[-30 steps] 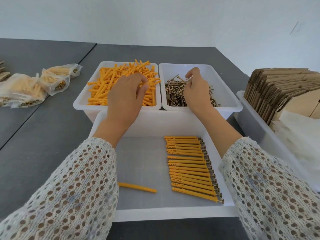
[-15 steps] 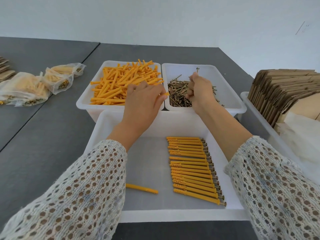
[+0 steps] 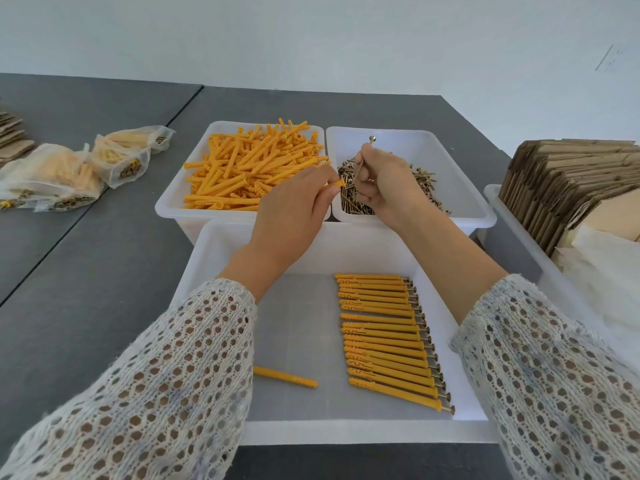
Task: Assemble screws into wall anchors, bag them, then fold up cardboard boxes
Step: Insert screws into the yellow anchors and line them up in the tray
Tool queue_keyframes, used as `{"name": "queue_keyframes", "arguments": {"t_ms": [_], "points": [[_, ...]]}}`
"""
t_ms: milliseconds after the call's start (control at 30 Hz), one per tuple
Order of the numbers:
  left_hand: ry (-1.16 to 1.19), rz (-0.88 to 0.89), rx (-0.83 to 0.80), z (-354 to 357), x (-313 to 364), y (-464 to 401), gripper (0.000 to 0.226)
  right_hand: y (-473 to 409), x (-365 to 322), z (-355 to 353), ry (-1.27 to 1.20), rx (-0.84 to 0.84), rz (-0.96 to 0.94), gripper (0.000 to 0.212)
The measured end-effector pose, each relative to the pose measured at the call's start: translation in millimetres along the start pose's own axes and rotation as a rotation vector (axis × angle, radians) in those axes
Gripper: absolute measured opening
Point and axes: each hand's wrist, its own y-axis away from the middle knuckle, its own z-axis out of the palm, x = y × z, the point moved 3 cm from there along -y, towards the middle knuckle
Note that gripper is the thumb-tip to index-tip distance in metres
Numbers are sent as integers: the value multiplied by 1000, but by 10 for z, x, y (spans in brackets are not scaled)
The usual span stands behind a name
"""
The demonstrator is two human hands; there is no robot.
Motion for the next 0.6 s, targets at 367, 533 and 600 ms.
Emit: {"name": "queue_keyframes", "arguments": {"t_ms": [367,533,600], "points": [[-4,-47,-9,6,-80,-18,20,35,12,15,-29,133,2,15],[8,-67,7,0,-95,-16,21,40,8,35,17,122,-21,16],[43,-99,20,-4,-120,-23,21,41,3,42,18,113,-20,16]]}}
